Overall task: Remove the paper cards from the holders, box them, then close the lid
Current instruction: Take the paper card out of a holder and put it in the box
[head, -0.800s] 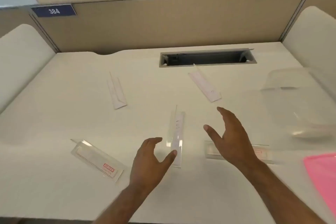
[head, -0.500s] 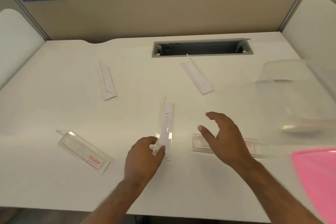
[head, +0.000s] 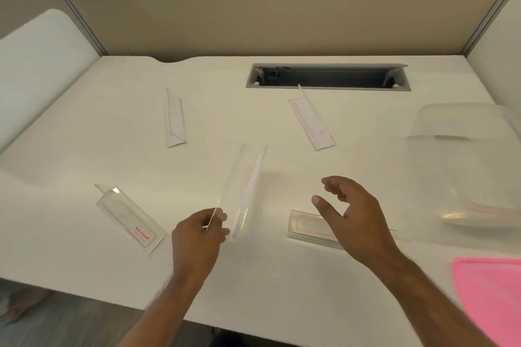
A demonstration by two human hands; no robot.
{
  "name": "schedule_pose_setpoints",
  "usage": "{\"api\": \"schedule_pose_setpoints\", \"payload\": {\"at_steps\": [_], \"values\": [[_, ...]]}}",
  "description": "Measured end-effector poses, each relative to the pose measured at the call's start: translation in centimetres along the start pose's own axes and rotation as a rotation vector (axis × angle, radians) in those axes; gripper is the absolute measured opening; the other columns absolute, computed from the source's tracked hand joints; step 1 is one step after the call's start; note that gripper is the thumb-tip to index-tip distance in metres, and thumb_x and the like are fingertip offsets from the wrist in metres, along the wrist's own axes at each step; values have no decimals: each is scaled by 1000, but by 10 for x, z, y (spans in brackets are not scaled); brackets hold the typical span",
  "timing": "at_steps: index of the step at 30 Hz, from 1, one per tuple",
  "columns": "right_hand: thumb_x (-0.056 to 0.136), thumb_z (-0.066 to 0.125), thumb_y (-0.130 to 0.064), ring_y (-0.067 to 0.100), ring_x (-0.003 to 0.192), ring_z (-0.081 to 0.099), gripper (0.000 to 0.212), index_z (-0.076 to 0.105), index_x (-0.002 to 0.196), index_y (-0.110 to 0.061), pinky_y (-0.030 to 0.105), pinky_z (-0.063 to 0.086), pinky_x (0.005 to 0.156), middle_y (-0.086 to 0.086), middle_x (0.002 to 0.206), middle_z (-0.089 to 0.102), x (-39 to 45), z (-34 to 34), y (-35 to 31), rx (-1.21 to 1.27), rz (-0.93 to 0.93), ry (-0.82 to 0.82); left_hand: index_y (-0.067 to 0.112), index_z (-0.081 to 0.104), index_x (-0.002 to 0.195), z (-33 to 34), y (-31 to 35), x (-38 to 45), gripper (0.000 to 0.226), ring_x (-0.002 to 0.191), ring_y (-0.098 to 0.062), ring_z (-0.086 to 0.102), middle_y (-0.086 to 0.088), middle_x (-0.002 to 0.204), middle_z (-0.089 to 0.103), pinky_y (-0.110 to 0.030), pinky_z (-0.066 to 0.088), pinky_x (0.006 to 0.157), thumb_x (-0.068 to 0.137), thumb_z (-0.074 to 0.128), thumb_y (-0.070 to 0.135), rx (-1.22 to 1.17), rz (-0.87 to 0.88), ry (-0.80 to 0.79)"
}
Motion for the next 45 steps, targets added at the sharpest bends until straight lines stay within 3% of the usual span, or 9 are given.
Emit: {"api": "schedule_pose_setpoints", "payload": {"at_steps": [3,6,12,15,27,31,34,40,45], "values": [[84,71,-30,-5,98,59,24,64,107,-27,15,45,81,-16,98,66,0,3,-8,124,18,-12,14,78,85,1,2,-8,13,65,-19,74,1,78,78,-17,55,57,92,68,17,-265,-128,-73],[83,73,-27,6,85,66,21,66,102,-26,23,52,79,-8,87,70,-4,16,-19,308,101,-91,14,80,85,4,6,-20,10,70,-23,75,-5,85,78,-22,59,63,88,72,20,-383,-173,-150],[71,72,-60,13,86,72,62,54,121,-27,36,59,83,-5,96,72,-16,53,-35,494,391,-348,6,76,99,17,23,-41,24,78,-25,75,-6,96,78,-31,61,71,86,72,26,-536,-185,-229],[76,71,-55,18,86,73,61,54,125,-24,37,59,82,1,103,72,-22,61,-41,563,424,-374,5,78,96,22,33,-50,25,86,-30,76,-13,96,77,-31,61,74,82,75,26,-602,-177,-273],[72,72,-44,29,72,64,51,69,109,-9,39,54,66,22,97,71,-17,41,-34,962,552,-317,30,78,90,17,62,-34,22,80,-23,74,-1,92,78,-28,58,68,78,71,48,-283,24,-490],[72,72,-46,24,71,59,49,71,111,-16,31,46,60,18,99,71,-6,19,-38,845,416,-324,32,74,99,-4,82,-1,15,80,-16,73,10,96,76,-31,58,73,84,75,36,-103,196,-361],[69,78,-38,18,72,56,45,72,111,-23,26,44,60,11,95,69,8,-3,-43,648,270,-327,38,62,116,-21,101,18,46,93,0,67,24,114,66,-20,53,76,75,82,39,75,421,-286],[62,86,-42,6,84,58,59,66,116,-38,18,50,72,-16,103,70,23,-35,-47,235,67,-314,41,37,145,-27,132,29,94,132,0,43,29,146,34,-23,40,101,63,81,57,243,780,-326],[61,88,-37,2,94,54,67,59,122,-41,7,42,77,-23,109,67,19,-44,-48,53,-59,-289,46,29,148,-21,141,25,102,141,7,27,30,153,29,-27,32,110,62,79,65,370,859,-472]]}}
Point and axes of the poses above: each hand's wrist, its own x-axis towards the middle knuckle, its own z-axis out of the palm, y = z × x, the point moved 4 cm from there along x, towards the middle knuckle
